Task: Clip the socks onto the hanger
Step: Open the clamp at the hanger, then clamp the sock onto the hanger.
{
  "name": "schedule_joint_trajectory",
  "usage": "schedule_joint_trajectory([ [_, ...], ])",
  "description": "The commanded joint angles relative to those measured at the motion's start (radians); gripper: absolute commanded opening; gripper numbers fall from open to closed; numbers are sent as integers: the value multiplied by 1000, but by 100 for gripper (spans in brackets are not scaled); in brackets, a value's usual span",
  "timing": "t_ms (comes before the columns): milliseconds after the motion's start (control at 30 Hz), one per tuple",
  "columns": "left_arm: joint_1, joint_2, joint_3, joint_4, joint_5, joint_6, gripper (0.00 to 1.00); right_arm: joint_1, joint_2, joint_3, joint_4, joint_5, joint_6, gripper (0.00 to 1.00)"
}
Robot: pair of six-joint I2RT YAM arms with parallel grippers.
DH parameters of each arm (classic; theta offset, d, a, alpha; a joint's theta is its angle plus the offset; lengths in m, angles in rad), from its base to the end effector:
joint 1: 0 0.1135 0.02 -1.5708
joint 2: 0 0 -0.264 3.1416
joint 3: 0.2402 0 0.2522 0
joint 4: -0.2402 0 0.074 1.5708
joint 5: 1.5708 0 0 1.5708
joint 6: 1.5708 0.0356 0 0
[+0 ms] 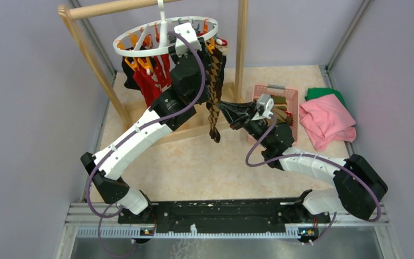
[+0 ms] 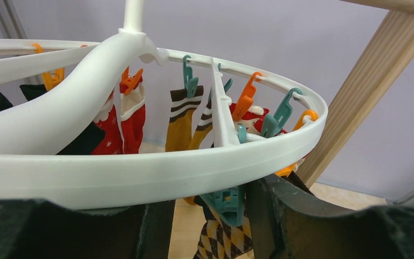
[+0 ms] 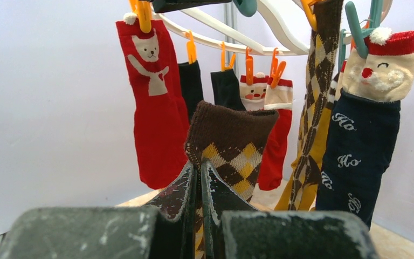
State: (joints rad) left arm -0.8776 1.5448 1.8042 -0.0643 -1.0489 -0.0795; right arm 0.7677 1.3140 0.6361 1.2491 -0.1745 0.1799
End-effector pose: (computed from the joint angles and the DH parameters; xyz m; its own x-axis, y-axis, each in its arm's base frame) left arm 0.2311 -0.2299 0.5160 0.1362 -0.2259 -0.9646 -0.1496 0.9578 -0.2454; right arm 0.1922 0.1941 0.3209 0.2415 0.4780 -0.8445 -0.8459 0.5302 0.0582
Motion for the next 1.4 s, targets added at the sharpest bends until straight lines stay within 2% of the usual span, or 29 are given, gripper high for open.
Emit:
schedule_joint_trajectory([
  [0,12,-11,-5,57,2,20,52,-12,-26,15,53,-5,13,0],
  [267,12,-20,-18,57,13,4,30,-10,-24,14,52,-7,13,0],
  [433,12,-24,-22,57,21,-6,22,-10,-23,16,50,-8,13,0],
  [600,12,-29,-23,55,29,-20,19,-13,-11,45,14,-46,-8,0],
  [867,12,-31,-11,17,48,-53,15,-29,65,189,-55,-190,-45,0],
  [1367,12,-47,-10,-21,73,-88,13,-46,176,375,-145,-227,-98,0],
])
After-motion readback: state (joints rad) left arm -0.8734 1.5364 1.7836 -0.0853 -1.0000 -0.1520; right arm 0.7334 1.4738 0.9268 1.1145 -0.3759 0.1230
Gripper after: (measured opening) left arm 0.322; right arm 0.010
